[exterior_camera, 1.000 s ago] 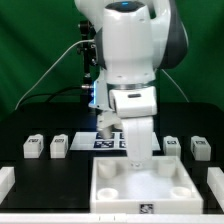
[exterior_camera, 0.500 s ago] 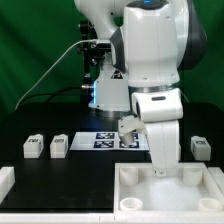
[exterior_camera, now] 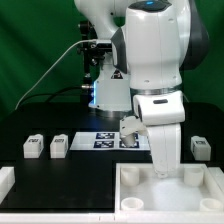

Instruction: Assemble one leg

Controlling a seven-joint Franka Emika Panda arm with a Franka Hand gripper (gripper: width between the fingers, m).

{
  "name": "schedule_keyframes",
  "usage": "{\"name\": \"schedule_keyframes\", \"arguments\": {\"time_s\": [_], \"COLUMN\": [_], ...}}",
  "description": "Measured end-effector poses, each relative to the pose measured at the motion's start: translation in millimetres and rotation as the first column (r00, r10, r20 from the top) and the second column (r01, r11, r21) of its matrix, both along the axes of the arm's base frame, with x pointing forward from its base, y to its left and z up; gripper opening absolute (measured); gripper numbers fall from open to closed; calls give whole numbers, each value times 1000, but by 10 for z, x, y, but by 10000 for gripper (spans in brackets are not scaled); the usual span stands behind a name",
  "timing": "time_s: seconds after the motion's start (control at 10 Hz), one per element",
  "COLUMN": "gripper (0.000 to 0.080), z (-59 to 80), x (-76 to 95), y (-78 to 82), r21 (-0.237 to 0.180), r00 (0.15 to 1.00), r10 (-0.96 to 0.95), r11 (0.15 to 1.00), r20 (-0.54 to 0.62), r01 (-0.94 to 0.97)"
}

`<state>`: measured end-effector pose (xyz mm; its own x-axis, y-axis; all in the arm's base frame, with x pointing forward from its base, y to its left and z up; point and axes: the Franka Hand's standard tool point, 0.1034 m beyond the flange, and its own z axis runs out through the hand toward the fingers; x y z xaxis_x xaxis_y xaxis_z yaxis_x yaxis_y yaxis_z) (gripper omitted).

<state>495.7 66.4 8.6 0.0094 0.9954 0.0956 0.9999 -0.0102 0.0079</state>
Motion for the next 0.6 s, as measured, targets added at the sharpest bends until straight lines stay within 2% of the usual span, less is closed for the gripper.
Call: {"name": "schedule_keyframes", "arguments": {"time_s": [0.1,0.2,0.3,0.4,0.5,0.6], "gripper": [111,318,485,485,624,624], "z": [-1,-2,-4,-5,-7,-8], "x": [0,0,-1,-2,-3,-3], "y": [-4,-7,-8,-10,-13,-15], "r21": [0,0,0,0,0,0], "r00": [1000,1000,1000,1000,1000,1000], "r10": [-1,-1,-2,-2,-3,-3], "r11": [1000,1000,1000,1000,1000,1000], "r20": [0,0,-1,-1,-1,-2], "r01": [1,1,2,2,3,3]}}
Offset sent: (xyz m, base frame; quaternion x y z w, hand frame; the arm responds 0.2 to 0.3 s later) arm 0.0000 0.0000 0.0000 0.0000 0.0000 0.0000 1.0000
